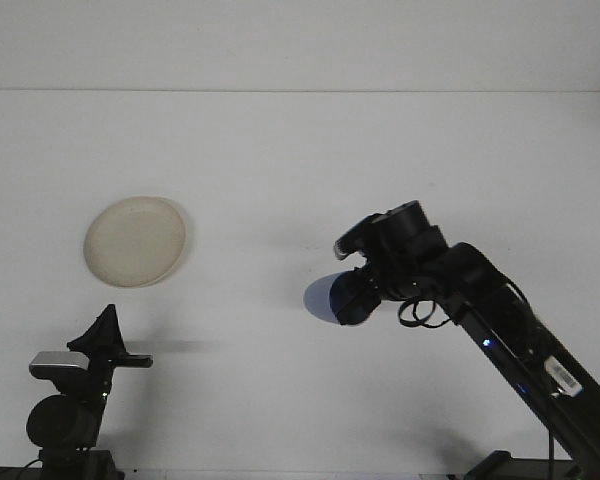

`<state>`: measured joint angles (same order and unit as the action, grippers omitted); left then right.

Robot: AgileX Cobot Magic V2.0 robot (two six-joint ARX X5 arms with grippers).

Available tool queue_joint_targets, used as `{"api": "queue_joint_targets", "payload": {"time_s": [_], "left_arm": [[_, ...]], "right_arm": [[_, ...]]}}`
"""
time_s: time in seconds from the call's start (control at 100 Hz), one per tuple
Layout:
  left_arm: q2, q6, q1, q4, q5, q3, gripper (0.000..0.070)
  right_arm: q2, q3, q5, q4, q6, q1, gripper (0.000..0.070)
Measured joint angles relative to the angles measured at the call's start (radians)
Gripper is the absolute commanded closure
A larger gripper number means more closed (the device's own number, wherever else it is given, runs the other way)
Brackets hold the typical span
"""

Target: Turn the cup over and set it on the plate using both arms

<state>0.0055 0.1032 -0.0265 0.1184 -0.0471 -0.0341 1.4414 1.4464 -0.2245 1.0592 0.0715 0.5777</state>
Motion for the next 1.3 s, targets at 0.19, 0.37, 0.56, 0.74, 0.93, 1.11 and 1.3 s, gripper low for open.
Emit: {"api": "queue_joint_targets", "payload": {"time_s": [0.19,0.37,0.56,0.74,0.93,1.11,1.3], "left_arm": [[0.000,0.105,0.000,0.001,0.000,0.000,0.0688],[0.000,0.160,0.000,-0.002,0.000,0.000,0.0688],[0.000,0.215,0.000,-0.002,0.000,0.000,0.0688],[0.000,0.288,0.000,-0.002,0.000,0.000,0.0688],[0.000,0.309,0.000,-0.001,0.000,0.000,0.0688],[0.000,0.323,0.000,-0.002,0.000,0.000,0.0688],[0.000,0.329,0.000,-0.001,0.000,0.000,0.0688]], "right_arm": [[0.167,0.129,0.122,0.156,0.037,0.137,0.0700],[0.303,0.198,0.160,0.219,0.055,0.224,0.0700],[0.384,0.202,0.162,0.227,0.059,0.279,0.0700],[0.410,0.202,0.162,0.223,0.060,0.315,0.0700],[0.410,0.203,0.162,0.182,0.063,0.339,0.0700],[0.420,0.203,0.162,0.179,0.063,0.347,0.0700],[0.451,0.203,0.164,0.180,0.071,0.355,0.0700]]}}
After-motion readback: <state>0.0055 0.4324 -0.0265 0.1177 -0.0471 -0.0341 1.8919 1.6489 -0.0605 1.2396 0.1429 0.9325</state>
